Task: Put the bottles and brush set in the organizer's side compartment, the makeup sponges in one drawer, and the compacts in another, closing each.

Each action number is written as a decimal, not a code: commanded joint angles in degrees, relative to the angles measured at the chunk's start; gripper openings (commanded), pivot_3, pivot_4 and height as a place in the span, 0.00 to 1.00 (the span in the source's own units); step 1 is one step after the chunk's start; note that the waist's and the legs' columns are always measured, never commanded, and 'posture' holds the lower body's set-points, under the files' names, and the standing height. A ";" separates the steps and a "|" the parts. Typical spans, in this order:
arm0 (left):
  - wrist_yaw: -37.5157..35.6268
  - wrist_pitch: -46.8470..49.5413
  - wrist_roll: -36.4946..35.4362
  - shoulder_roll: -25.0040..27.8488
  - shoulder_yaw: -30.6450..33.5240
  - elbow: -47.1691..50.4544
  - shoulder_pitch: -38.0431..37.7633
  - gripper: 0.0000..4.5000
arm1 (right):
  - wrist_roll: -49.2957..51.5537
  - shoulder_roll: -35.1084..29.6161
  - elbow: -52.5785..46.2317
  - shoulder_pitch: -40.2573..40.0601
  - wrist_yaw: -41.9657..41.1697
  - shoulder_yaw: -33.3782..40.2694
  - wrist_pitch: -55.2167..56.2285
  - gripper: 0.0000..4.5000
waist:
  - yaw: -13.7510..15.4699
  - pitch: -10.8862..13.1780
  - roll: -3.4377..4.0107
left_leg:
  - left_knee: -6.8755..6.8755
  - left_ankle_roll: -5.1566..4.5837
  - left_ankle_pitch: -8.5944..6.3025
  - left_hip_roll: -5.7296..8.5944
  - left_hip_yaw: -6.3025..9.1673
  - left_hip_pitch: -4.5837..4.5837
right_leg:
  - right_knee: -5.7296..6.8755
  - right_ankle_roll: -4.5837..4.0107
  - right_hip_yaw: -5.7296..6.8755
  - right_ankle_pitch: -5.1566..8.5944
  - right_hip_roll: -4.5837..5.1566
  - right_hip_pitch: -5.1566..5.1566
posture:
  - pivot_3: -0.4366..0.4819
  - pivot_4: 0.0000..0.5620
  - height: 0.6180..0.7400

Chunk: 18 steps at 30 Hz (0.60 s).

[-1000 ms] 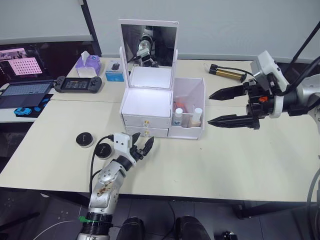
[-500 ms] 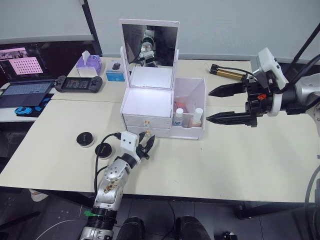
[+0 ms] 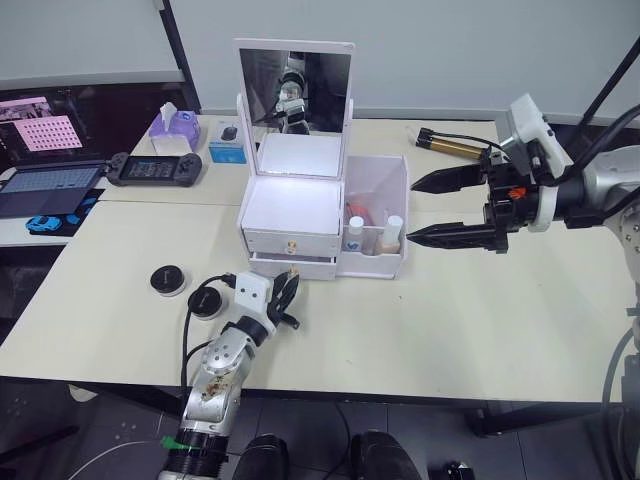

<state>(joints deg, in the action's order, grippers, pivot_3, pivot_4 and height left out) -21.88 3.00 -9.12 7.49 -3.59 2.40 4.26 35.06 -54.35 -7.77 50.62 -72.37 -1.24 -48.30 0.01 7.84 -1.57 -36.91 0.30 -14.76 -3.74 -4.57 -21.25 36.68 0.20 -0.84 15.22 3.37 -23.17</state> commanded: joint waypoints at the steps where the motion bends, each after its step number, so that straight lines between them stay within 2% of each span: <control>1: -0.78 0.23 0.08 1.14 -1.00 5.79 -3.56 0.11 | 0.21 0.02 -0.31 1.16 -0.53 0.80 1.20 1.00 | -0.01 0.00 0.00 | 0.00 0.00 0.00 0.00 0.01 0.00 | 0.00 0.00 0.00 0.00 0.00 0.00 | 0.48 0.27 0.88; 12: -1.43 1.95 -1.14 6.31 -0.57 22.06 -20.24 0.11 | -1.24 2.75 2.42 2.84 -2.20 -1.21 3.60 1.00 | -0.31 -0.01 0.03 | 0.02 -0.02 -0.01 -0.07 0.00 0.03 | -0.01 -0.03 -0.03 0.02 0.03 -0.02 | 0.48 0.27 0.88; 18: -0.83 4.53 -1.77 6.50 -0.90 25.14 -23.26 0.11 | -1.64 3.47 3.31 3.30 -2.95 -1.87 4.33 1.00 | -0.25 -0.01 0.03 | 0.02 -0.03 -0.02 -0.07 -0.01 0.02 | -0.03 -0.03 -0.02 0.02 0.05 -0.03 | 0.48 0.27 0.88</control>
<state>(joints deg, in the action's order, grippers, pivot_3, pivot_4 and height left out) -23.10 6.84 -10.10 13.95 -4.59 25.29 -18.76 33.60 -50.92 -4.01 52.38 -74.93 -3.92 -45.19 -0.25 7.83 -1.54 -36.89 0.27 -14.78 -3.81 -4.58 -21.23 36.65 0.17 -0.87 15.24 3.41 -23.19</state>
